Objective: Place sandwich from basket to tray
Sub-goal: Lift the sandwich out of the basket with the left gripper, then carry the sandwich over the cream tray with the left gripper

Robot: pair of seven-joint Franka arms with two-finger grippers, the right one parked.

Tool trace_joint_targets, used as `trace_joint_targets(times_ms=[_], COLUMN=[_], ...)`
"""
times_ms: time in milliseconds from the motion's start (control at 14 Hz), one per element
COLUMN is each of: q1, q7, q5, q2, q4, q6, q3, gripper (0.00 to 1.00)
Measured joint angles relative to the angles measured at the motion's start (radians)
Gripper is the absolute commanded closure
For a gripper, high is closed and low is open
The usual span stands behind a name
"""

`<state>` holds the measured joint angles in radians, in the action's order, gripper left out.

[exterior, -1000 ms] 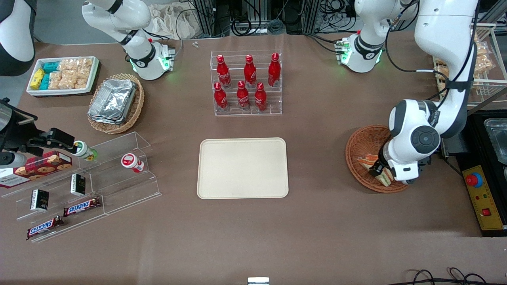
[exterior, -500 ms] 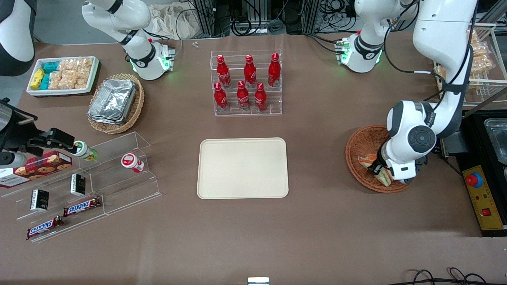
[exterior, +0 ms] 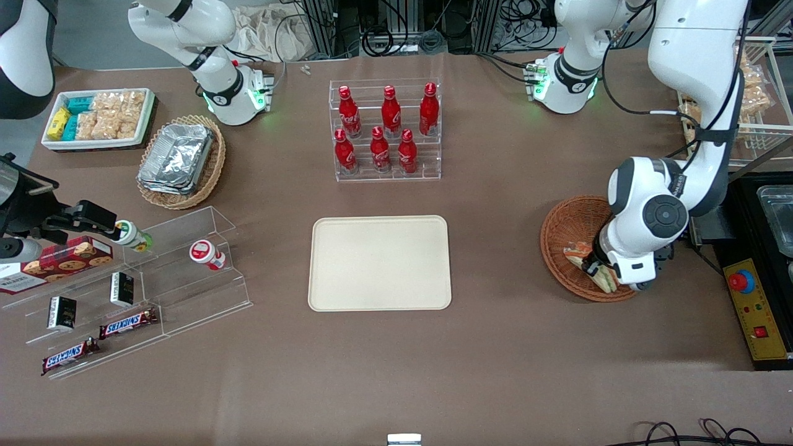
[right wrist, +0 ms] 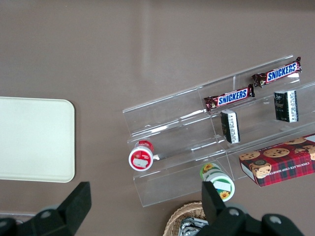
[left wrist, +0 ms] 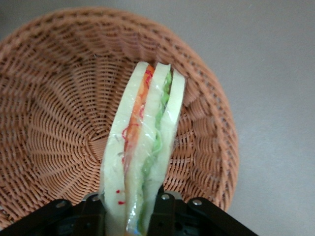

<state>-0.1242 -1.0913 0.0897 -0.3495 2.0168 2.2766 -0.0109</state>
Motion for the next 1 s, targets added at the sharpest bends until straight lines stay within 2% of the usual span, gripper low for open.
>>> trace_joint_targets(times_ms=[286, 643, 786, 1000], q1=[-0.001, -0.003, -0.007, -0.012], q7=[0.051, 0.274, 0.401, 0.561], q5=[0.002, -0.01, -0.056, -0.074], q2=[0.054, 0.119, 0.122, 0.117], q4=[-0.175, -0.488, -0.604, -0.655], q6=[-0.281, -0.668, -0.747, -0.764], q3=[0.002, 0.006, 0.016, 0.102], gripper=[1.0, 1.0, 1.0, 1.0])
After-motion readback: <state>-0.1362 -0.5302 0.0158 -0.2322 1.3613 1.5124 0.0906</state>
